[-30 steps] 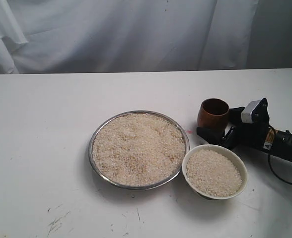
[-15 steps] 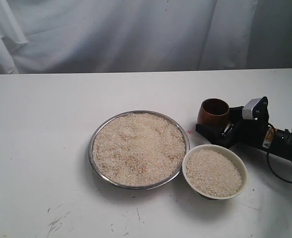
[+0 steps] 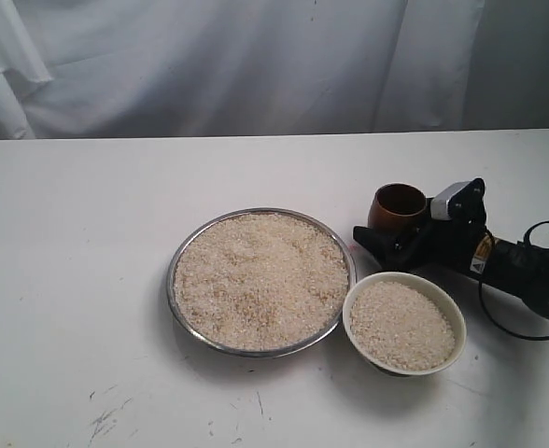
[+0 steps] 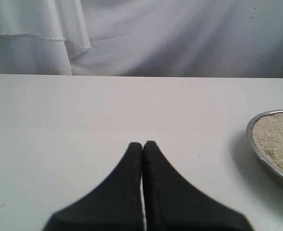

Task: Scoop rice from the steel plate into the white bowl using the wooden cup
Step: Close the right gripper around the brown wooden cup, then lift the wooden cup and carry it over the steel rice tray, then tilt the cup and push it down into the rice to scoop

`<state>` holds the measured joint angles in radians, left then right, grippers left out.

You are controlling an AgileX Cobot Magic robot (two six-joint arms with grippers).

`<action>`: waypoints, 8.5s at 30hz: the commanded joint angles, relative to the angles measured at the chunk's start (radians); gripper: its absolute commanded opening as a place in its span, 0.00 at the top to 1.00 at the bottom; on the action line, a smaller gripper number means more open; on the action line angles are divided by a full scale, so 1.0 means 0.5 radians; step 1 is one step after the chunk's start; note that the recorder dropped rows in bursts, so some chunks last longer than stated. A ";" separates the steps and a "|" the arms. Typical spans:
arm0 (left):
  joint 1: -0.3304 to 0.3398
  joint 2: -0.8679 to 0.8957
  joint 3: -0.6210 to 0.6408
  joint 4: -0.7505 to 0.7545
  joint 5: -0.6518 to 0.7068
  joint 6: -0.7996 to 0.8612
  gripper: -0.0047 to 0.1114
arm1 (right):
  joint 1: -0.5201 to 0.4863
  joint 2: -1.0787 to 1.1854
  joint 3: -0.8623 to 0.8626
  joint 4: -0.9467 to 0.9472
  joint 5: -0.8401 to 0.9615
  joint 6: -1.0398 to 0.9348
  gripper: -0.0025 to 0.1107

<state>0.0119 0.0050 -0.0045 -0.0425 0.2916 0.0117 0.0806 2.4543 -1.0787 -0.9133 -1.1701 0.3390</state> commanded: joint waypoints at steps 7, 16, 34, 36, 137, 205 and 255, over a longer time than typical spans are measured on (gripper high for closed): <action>-0.003 -0.010 0.009 -0.001 -0.013 -0.006 0.96 | 0.051 0.006 0.006 0.066 0.147 0.009 0.14; -0.003 -0.010 0.009 -0.001 -0.013 -0.006 0.96 | 0.054 0.006 0.006 0.121 0.085 0.099 0.80; -0.003 -0.010 0.009 -0.001 -0.013 -0.006 0.96 | 0.080 -0.810 0.006 -0.321 0.739 0.879 0.98; -0.003 -0.010 0.009 -0.001 -0.013 -0.006 0.96 | 0.080 -0.917 0.006 -0.434 0.821 0.993 0.98; -0.003 -0.010 0.009 -0.001 -0.013 -0.006 0.96 | 1.608 -0.957 -0.664 0.240 3.820 -1.436 0.98; -0.003 -0.010 0.009 -0.001 -0.013 -0.006 0.96 | 1.716 -0.484 -0.793 -0.712 4.395 -1.369 0.98; -0.003 -0.010 0.009 -0.001 -0.013 -0.006 0.96 | 1.836 -0.322 -0.793 -0.601 4.312 -1.307 0.98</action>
<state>0.0119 0.0050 -0.0045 -0.0425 0.2916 0.0117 0.9887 2.2847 -1.4744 -1.2471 1.0163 -0.3289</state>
